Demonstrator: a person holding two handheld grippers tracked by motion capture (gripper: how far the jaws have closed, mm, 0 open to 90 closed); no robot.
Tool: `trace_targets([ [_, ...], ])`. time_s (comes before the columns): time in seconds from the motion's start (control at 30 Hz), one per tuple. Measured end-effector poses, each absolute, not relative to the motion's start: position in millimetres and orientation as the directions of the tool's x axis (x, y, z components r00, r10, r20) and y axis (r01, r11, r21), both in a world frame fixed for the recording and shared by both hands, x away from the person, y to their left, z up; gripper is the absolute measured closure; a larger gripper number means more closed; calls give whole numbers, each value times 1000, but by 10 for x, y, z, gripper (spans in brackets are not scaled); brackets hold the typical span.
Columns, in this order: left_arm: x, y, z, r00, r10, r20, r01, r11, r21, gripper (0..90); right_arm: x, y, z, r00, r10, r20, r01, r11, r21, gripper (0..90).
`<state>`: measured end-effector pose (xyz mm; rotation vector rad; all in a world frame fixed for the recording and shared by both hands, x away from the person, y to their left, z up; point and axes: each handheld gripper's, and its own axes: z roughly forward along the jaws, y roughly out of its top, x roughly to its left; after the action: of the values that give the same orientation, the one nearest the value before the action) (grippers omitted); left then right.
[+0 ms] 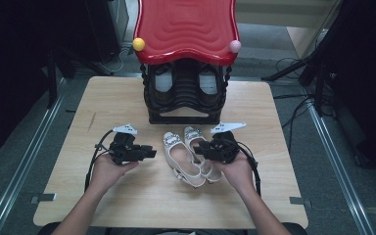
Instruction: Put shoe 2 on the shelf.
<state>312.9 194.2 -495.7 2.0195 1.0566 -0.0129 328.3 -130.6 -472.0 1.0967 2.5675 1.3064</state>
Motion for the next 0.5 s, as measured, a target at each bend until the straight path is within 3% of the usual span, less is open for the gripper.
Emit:
trace_targets([
  [0.2, 3129, 1933, -4956, 647, 678, -350, 677, -299, 672, 666, 3286, -1186, -4723, -749, 619, 235, 572, 424, 702, 641],
  [0.5, 3139, 1934, -4958, 652, 678, -340, 674, -313, 669, 665, 3441, -958, -4781, -739, 639, 215, 621, 520, 587, 628],
])
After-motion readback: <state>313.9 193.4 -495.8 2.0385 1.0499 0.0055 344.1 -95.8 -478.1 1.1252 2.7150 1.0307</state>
